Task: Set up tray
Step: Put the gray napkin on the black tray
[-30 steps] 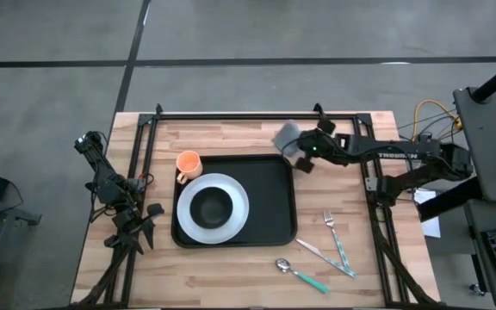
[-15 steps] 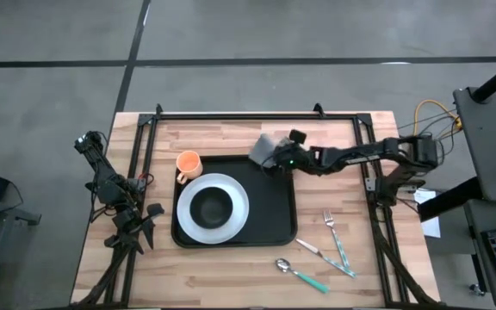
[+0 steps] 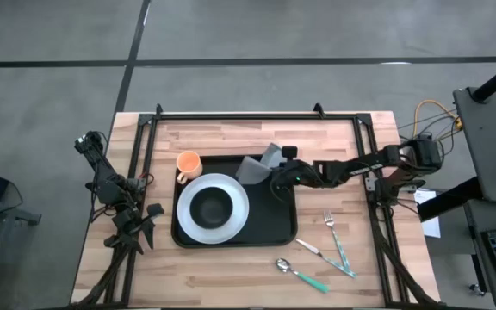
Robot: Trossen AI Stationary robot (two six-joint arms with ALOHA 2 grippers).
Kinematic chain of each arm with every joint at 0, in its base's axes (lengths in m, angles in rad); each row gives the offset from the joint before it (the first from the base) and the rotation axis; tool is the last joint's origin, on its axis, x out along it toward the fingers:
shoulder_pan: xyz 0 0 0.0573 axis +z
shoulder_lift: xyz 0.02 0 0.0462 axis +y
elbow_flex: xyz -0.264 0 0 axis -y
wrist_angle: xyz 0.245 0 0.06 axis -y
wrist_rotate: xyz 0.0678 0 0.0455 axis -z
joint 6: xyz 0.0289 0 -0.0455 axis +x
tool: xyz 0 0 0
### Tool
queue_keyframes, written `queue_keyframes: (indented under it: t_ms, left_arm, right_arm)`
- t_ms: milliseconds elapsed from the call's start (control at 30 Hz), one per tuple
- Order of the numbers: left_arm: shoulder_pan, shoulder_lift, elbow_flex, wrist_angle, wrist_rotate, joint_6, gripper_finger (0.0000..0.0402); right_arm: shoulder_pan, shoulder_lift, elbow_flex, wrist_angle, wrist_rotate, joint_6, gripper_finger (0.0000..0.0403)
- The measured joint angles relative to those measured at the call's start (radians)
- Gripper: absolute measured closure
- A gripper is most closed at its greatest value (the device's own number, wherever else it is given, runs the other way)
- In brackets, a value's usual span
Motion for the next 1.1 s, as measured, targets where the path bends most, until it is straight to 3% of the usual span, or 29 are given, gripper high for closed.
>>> queue_keyframes:
  t_ms: [133, 267, 367, 633, 767, 1100]
  left_arm:
    - [0.000, 0.000, 0.000, 0.000, 0.000, 0.000, 0.0281]
    - [0.000, 0.000, 0.000, 0.000, 0.000, 0.000, 0.0281]
    - [0.000, 0.000, 0.000, 0.000, 0.000, 0.000, 0.0281]
    - [0.000, 0.004, 0.000, 0.000, 0.000, 0.000, 0.0281]
    - [0.000, 0.012, 0.000, 0.000, 0.000, 0.000, 0.0281]
    - [0.000, 0.011, 0.000, 0.000, 0.000, 0.000, 0.0281]
  right_arm:
    - [0.030, -0.059, -0.146, 0.188, -0.012, -0.094, 0.0394]
    - [0.042, -0.122, -0.326, 0.503, -0.149, -0.173, 0.0394]
    - [0.042, -0.155, -0.417, 0.625, -0.197, -0.172, 0.0394]
    - [0.061, -0.152, -0.460, 0.636, -0.214, -0.137, 0.0394]
    - [0.063, -0.127, -0.436, 0.621, -0.285, -0.137, 0.0394]
    - [0.089, -0.084, -0.376, 0.453, -0.325, -0.101, 0.0394]
